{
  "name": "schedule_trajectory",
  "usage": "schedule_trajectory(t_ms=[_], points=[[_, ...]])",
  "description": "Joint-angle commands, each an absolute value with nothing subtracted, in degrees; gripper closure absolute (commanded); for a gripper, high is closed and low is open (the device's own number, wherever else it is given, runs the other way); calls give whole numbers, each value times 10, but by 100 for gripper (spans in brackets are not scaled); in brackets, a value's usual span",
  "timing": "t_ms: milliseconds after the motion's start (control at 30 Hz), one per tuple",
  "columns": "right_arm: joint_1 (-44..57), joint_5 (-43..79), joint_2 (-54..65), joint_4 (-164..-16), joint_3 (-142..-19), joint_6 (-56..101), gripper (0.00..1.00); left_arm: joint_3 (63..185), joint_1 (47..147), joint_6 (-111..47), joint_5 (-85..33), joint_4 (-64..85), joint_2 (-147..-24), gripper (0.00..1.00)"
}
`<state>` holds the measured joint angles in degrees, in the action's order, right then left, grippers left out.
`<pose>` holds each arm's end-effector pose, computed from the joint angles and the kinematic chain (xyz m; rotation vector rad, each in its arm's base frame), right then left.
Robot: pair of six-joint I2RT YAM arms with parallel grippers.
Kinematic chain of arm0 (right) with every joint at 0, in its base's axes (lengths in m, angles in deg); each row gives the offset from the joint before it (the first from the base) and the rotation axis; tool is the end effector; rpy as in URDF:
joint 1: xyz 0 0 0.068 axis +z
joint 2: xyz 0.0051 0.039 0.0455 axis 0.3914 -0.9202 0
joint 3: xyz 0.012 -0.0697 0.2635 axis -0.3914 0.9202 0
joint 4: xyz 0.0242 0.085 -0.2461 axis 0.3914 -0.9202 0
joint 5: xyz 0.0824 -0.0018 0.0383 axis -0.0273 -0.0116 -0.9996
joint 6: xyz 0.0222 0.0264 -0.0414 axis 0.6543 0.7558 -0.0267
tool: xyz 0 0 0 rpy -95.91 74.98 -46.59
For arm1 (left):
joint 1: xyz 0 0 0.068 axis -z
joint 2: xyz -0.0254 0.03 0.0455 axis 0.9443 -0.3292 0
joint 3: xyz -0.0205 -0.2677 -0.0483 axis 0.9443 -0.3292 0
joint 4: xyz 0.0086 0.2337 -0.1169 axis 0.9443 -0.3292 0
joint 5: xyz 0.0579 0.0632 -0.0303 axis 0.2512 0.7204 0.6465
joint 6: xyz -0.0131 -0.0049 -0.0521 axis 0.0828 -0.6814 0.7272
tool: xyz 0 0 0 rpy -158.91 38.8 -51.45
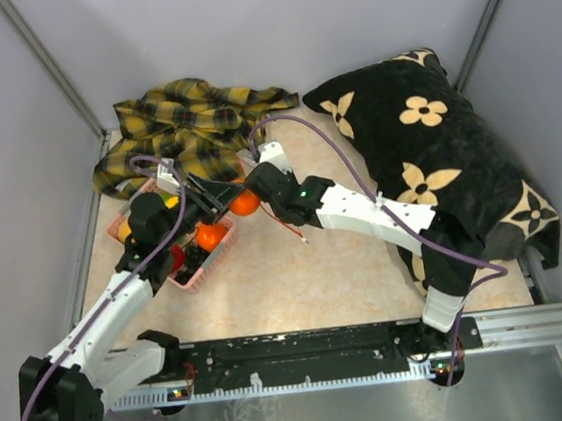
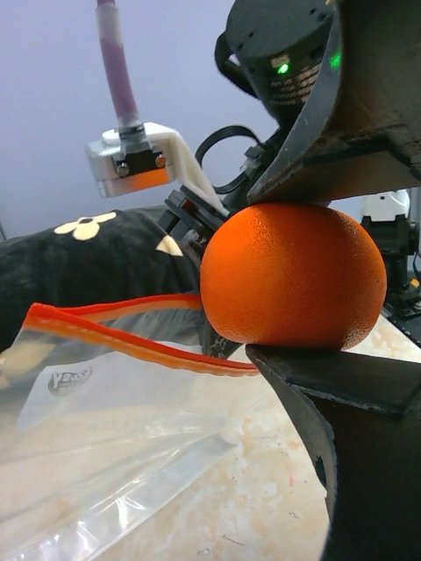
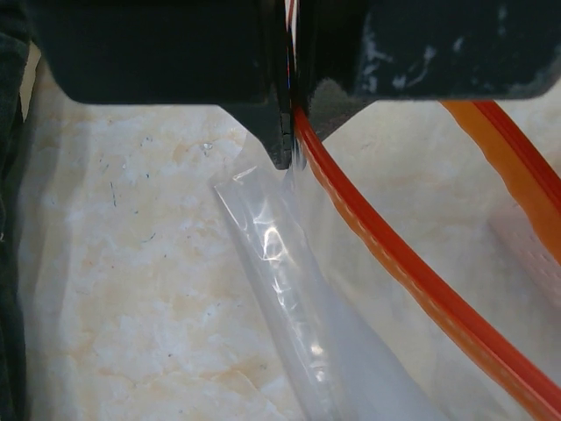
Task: Place the food in the zip-top bag and seal the zipper
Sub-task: Place the fake fruit in the zipper food storage bag.
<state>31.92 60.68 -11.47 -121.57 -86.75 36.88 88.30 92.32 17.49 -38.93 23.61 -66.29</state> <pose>0.2335 0.2976 0.2895 -0.3895 2.1946 -0.0188 0.2086 -0.0962 0.2994 -0.3165 1.8091 -1.3688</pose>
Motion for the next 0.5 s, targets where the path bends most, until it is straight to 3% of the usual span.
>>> schedule_trajectory(t_ms=[0, 467], points=[[328, 612, -105, -1183, -890, 391, 100, 866, 939, 199, -351, 302, -687, 55], [331, 575, -87, -1149, -877, 382, 100, 893, 953, 145, -268, 251, -750, 56]])
